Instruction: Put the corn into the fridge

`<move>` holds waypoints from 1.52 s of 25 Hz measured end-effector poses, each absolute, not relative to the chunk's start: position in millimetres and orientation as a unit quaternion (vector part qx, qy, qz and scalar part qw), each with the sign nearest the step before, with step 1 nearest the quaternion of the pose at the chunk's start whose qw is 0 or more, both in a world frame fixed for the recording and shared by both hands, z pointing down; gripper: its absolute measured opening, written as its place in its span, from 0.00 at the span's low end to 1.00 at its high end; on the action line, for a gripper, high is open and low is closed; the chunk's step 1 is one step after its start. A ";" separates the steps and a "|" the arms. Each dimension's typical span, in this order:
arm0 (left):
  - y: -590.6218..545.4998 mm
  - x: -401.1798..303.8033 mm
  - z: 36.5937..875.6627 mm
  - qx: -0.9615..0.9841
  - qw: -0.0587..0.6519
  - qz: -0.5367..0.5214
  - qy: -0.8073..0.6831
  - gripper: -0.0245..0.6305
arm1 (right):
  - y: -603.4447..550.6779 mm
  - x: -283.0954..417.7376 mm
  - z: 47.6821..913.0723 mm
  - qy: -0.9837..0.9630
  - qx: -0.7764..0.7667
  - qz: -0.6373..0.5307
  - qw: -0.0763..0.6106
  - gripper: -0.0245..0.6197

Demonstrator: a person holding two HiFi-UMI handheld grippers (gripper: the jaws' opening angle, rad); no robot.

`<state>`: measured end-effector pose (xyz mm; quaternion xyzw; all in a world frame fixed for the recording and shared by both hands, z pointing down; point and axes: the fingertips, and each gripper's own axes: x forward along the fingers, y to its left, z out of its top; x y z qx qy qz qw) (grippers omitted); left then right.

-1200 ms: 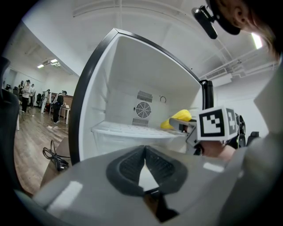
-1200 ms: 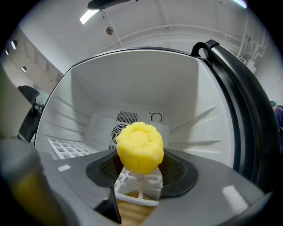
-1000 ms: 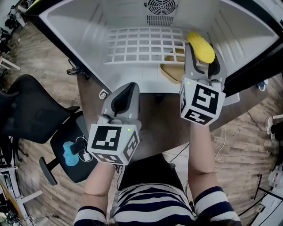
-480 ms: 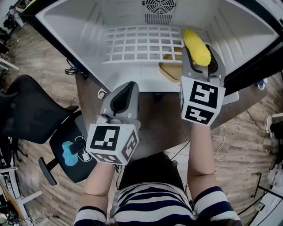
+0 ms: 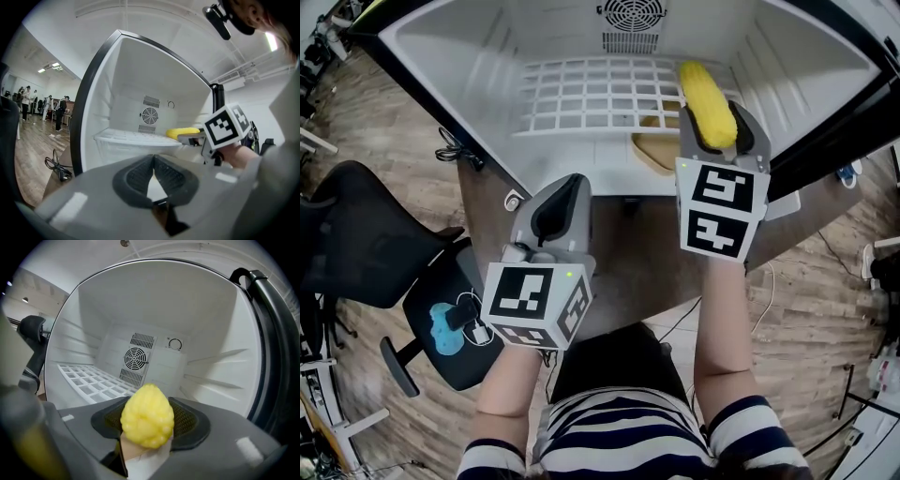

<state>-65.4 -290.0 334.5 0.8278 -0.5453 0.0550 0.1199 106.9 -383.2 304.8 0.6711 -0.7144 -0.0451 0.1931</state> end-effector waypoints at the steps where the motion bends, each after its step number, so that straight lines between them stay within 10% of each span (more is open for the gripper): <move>1: -289.7 -64.8 334.1 0.828 0.119 0.055 -0.545 0.04 | -382.8 107.5 305.3 -0.714 0.671 -0.042 0.196 0.43; 38: -247.1 -93.2 302.9 0.812 0.117 0.028 -0.572 0.04 | -282.8 111.3 299.7 -0.741 0.659 0.001 0.126 0.34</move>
